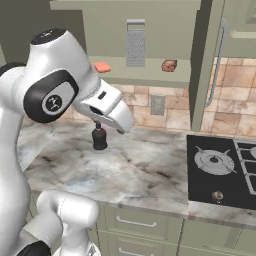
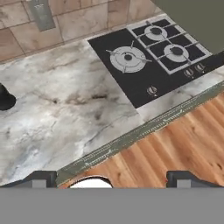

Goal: Pick the bar soap and bar soap from the cabinet and place them on the counter.

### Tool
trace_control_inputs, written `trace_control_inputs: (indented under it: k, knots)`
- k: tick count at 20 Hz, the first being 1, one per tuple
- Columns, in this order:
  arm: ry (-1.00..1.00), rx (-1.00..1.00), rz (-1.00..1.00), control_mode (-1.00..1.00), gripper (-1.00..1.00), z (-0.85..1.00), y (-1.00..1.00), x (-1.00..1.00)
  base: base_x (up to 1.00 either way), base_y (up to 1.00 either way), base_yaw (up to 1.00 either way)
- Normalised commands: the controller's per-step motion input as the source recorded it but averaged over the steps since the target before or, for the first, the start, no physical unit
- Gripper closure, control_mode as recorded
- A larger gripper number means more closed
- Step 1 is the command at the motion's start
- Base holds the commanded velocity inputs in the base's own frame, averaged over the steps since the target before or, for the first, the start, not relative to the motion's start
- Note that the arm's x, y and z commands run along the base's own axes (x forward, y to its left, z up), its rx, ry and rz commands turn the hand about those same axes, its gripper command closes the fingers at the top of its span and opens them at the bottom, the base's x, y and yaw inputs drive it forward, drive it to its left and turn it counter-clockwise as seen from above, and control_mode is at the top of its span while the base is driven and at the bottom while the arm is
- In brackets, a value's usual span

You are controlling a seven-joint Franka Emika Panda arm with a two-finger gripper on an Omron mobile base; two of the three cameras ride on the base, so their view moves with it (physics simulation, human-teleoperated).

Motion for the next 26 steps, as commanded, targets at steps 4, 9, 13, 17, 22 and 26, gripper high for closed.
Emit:
trace_control_inputs:
  k: [4,9,13,17,22,26]
  knots:
    - [-0.29,-0.01,0.32,-1.0,-1.0,-0.1,0.01,0.03,0.0,0.0,0.0]
    - [-0.25,0.0,0.22,-1.0,-1.0,0.02,0.09,0.3,0.0,0.0,0.0]
    - [-0.2,0.0,0.15,-1.0,-1.0,0.16,0.16,0.46,0.0,0.0,0.0]
    - [-0.1,-0.03,0.11,-1.0,-1.0,0.33,0.19,0.52,0.0,0.0,0.0]
    - [-0.03,-0.06,0.09,-1.0,-1.0,0.4,0.18,0.45,0.0,0.0,0.0]
    - [-0.01,-0.07,0.07,-1.0,-1.0,0.41,0.22,0.4,0.0,0.0,0.0]
